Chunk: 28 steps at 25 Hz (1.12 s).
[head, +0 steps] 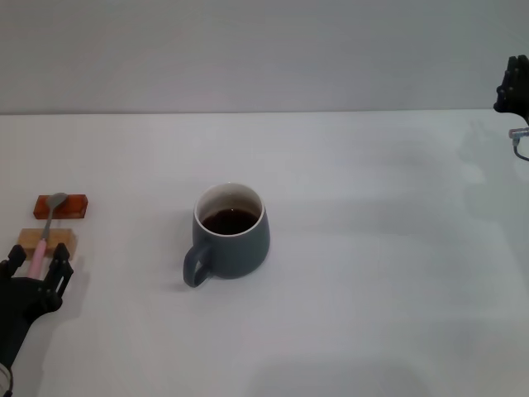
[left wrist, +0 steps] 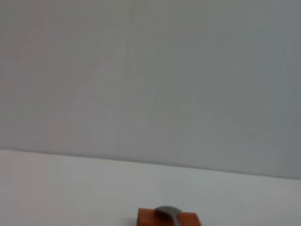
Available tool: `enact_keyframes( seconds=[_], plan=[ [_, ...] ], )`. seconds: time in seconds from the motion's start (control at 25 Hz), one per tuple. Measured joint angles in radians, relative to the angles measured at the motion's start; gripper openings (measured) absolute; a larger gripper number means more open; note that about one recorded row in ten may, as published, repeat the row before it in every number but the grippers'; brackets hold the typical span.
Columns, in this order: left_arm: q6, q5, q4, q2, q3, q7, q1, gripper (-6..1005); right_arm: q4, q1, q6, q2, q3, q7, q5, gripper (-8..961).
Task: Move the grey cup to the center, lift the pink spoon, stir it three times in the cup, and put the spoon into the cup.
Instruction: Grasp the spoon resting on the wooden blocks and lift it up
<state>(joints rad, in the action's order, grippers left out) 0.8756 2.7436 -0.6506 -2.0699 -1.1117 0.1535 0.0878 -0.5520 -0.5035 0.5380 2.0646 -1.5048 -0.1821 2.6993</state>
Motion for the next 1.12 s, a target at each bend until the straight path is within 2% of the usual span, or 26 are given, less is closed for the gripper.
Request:
enact_keyframes(
  seconds=[0.12,0.6,0.92,1.12],
  plan=[
    [0.019,-0.031,0.052,0.001,0.006,0.001,-0.027,631,-0.026,0.019,-0.008,0.001,0.001,-0.001,0.000,50],
    [0.023,-0.035,0.085,0.003,0.000,0.001,-0.039,627,-0.053,0.036,-0.025,0.004,0.007,-0.002,0.001,51],
    [0.025,-0.042,0.108,0.002,0.000,0.001,-0.055,624,-0.116,0.075,-0.051,0.008,0.008,-0.003,0.015,51],
    [0.026,-0.044,0.133,0.002,0.000,0.001,-0.082,622,-0.123,0.084,-0.053,0.008,0.008,-0.003,0.016,50]
  ],
)
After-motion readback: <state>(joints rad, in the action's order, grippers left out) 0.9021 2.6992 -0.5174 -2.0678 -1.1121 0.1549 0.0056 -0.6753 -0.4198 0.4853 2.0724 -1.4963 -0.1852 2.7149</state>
